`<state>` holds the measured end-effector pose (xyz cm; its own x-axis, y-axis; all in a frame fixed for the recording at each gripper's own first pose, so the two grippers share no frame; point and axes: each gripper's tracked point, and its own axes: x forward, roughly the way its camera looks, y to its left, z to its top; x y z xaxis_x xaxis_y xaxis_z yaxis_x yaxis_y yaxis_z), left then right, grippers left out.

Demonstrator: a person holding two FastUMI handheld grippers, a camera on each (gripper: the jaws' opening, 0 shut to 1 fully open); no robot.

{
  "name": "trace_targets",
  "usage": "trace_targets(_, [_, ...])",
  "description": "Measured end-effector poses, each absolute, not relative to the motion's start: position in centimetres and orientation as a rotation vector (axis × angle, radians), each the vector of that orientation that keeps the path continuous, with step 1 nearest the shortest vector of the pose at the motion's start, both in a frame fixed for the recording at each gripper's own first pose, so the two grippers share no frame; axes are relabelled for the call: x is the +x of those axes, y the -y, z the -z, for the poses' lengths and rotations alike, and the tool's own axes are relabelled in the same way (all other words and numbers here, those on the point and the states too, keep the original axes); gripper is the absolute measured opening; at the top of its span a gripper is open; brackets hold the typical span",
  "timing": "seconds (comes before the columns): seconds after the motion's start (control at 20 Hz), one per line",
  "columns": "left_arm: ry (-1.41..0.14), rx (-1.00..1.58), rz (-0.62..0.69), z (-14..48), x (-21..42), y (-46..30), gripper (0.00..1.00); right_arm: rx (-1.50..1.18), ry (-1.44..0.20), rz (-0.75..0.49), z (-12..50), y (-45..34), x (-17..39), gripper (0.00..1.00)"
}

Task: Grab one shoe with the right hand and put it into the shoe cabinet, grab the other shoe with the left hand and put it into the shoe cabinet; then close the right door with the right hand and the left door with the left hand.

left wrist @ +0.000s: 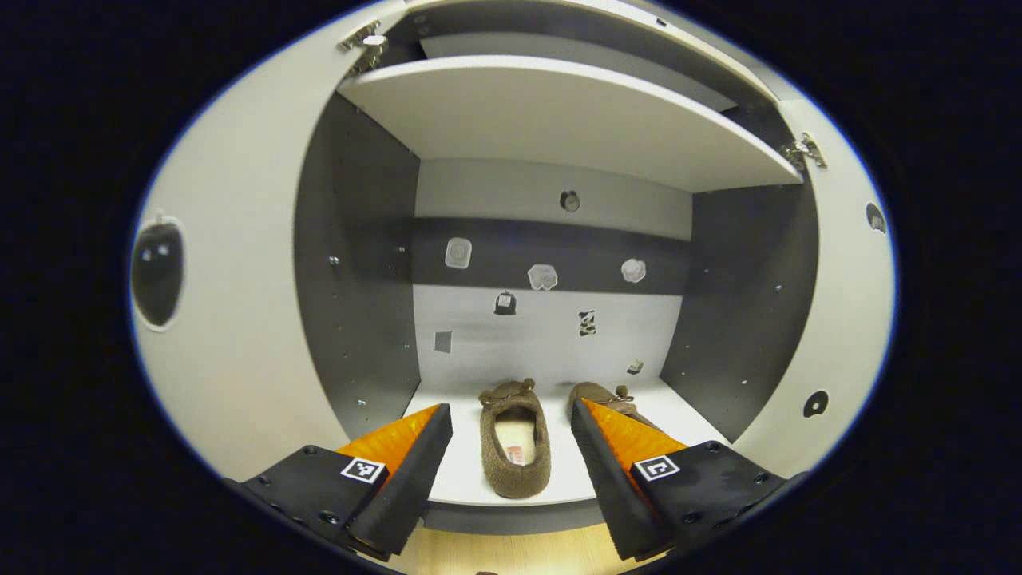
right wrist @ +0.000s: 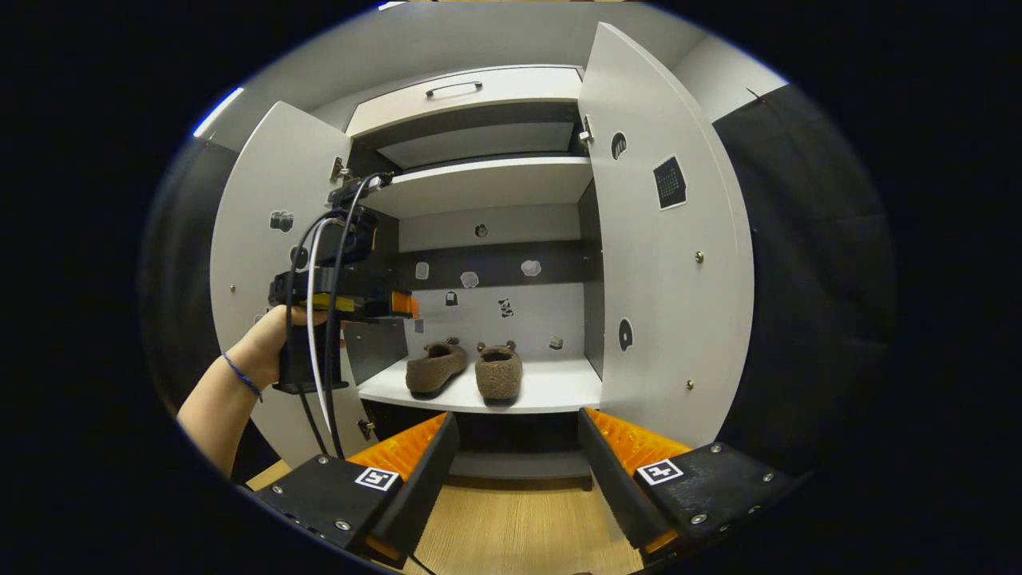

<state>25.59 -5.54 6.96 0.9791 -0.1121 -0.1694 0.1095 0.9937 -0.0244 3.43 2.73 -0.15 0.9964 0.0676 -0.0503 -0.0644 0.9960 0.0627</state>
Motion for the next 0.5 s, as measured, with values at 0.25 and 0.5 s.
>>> trace_targets(0.25, [-0.055,0.017,0.116,-10.8,17.8,5.0,0.95,0.047,-0.042,-0.061,0.0,-1.8,1.5,0.93])
trace_targets(0.5, [-0.016,0.01,0.12,-10.5,10.9,3.9,0.95,0.034,-0.01,-0.028,-0.4,0.4,-0.7,0.93])
